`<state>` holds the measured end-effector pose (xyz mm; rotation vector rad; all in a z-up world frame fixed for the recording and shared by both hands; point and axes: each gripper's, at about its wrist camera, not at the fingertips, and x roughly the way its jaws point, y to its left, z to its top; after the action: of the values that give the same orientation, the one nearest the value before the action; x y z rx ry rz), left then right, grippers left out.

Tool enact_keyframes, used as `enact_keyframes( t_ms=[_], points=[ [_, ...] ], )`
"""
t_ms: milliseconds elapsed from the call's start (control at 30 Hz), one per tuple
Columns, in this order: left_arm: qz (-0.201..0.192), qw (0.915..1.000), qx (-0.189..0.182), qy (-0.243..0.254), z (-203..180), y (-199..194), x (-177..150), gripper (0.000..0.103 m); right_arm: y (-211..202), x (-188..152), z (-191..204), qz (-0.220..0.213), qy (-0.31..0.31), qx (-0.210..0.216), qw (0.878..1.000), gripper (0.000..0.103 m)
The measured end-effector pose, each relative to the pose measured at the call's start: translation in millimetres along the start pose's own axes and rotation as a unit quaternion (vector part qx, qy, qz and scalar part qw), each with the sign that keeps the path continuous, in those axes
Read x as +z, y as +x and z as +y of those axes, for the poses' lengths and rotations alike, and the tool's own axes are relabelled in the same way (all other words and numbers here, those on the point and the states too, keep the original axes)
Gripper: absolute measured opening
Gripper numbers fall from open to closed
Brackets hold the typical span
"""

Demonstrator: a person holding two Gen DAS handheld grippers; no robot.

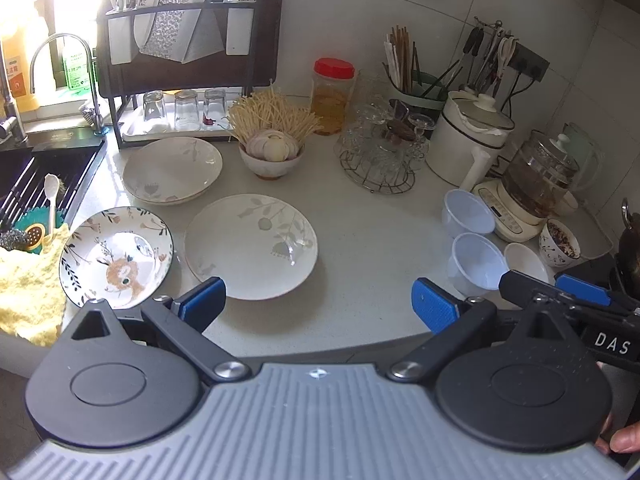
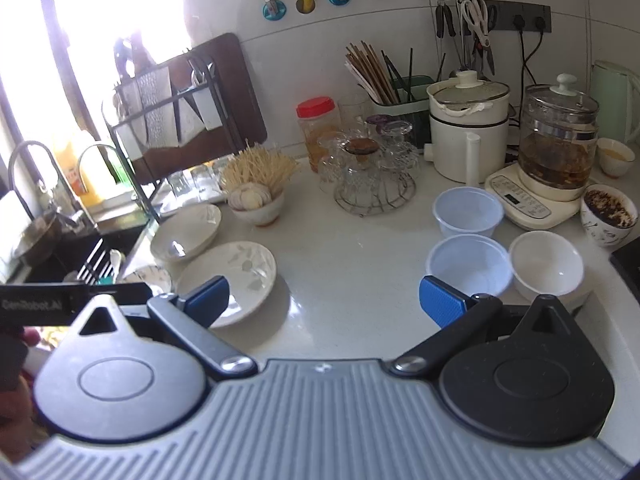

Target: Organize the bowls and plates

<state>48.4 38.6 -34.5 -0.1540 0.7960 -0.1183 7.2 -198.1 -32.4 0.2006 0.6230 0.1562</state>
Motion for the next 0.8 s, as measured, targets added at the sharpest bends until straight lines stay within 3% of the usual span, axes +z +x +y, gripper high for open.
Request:
enact_keyframes(
  t_ms=[333, 500, 633, 800],
  points=[
    [0.001, 0.9998, -0.020, 0.007, 49, 24, 34, 0.101, 33, 15, 40, -0.008, 0.009, -0.009, 1.000, 0.103],
    [0.013, 0.9992, -0.034, 0.017, 75, 35, 48, 0.101, 48, 18, 59, -0.009, 0.016, 0.014, 1.000, 0.103],
    [0.016, 0.9988, -0.026, 0.038, 97, 43, 54, 0.101, 61, 18, 74, 0.001, 0.016, 0.008, 1.000, 0.103],
    [0.031, 0.9984, -0.038, 0.028, 132, 54, 56, 0.101, 78, 12, 96, 0.016, 0.027, 0.001, 1.000, 0.103]
  ],
)
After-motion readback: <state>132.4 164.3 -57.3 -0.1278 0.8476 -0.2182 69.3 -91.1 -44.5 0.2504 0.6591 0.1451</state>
